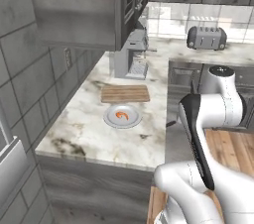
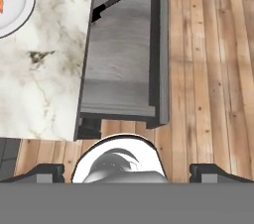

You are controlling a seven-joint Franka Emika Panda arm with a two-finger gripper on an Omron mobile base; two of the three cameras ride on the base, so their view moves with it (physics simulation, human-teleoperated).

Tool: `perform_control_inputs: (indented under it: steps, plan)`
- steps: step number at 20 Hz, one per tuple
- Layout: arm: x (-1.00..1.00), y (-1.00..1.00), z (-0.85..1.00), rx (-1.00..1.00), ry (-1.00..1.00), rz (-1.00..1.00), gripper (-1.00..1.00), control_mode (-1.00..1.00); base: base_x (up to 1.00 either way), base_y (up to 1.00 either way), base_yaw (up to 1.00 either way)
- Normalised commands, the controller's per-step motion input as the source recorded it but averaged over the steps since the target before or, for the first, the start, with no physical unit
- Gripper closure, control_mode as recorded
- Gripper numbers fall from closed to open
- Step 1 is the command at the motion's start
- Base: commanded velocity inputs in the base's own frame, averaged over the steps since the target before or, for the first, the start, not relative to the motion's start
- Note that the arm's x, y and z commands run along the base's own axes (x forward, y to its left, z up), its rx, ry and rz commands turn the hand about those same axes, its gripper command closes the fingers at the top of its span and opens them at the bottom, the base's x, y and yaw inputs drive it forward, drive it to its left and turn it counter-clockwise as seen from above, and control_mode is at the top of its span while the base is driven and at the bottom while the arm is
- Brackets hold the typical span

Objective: Pick up the knife from the drawer and place it on the cutting board. Then place the meat from the plate to the cutting board.

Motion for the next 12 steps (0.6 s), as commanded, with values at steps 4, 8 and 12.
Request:
perform_control_inputs:
  steps: [4,8,12]
  plan:
    - [0.0,0.0,0.0,0.0,0.0,0.0,-1.0,1.0,0.47,-0.21,-0.05]
    - [0.0,0.0,0.0,0.0,0.0,0.0,-1.0,1.0,0.59,-0.09,-0.11]
    - [0.0,0.0,0.0,0.0,0.0,0.0,-1.0,1.0,0.63,0.0,-0.25]
